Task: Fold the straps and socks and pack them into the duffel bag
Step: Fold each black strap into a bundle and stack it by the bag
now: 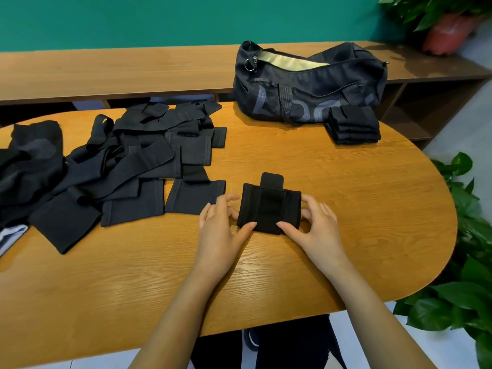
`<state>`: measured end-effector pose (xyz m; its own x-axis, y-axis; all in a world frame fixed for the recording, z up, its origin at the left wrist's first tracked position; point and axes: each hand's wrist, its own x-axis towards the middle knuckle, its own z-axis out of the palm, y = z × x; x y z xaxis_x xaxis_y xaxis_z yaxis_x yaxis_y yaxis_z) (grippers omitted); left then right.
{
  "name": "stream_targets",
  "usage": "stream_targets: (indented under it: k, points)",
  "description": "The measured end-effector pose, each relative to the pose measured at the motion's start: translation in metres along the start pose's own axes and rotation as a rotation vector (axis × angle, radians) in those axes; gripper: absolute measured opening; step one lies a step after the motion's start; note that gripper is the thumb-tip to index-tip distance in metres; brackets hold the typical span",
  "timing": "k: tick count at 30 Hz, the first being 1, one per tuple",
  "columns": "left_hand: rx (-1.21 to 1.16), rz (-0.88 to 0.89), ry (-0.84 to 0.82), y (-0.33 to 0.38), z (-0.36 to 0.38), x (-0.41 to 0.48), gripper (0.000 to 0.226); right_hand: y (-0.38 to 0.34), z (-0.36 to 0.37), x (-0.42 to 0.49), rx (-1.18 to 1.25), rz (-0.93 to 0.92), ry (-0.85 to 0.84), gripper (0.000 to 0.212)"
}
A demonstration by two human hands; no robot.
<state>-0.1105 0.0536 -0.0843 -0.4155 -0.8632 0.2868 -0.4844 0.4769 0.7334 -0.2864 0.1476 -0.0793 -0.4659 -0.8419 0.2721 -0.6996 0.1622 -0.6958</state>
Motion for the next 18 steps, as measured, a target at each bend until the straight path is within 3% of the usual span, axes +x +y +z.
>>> stream_targets:
  k: [3,7,11,15,18]
  points:
    - [0.04,0.008,-0.021,0.0022,-0.0008,-0.0002,0.072,0.0023,0.0017,0.0013,-0.026,0.025,-0.004,0.07]
    - [0.105,0.099,-0.039,0.0025,-0.0019,-0.0004,0.06,0.0033,0.0015,0.0015,-0.021,0.035,0.009,0.08]
    - [0.137,0.188,-0.142,0.0018,-0.0035,-0.0015,0.04,0.0034,0.0003,0.0017,-0.114,-0.063,-0.053,0.058]
    - [0.181,0.183,-0.222,0.0015,-0.0027,-0.0016,0.045,0.0049,0.0013,0.0001,-0.154,-0.081,-0.095,0.029]
    - [0.164,0.182,-0.175,0.0003,-0.0025,-0.0019,0.036,0.0035,0.0012,-0.0008,-0.145,-0.074,-0.124,0.037]
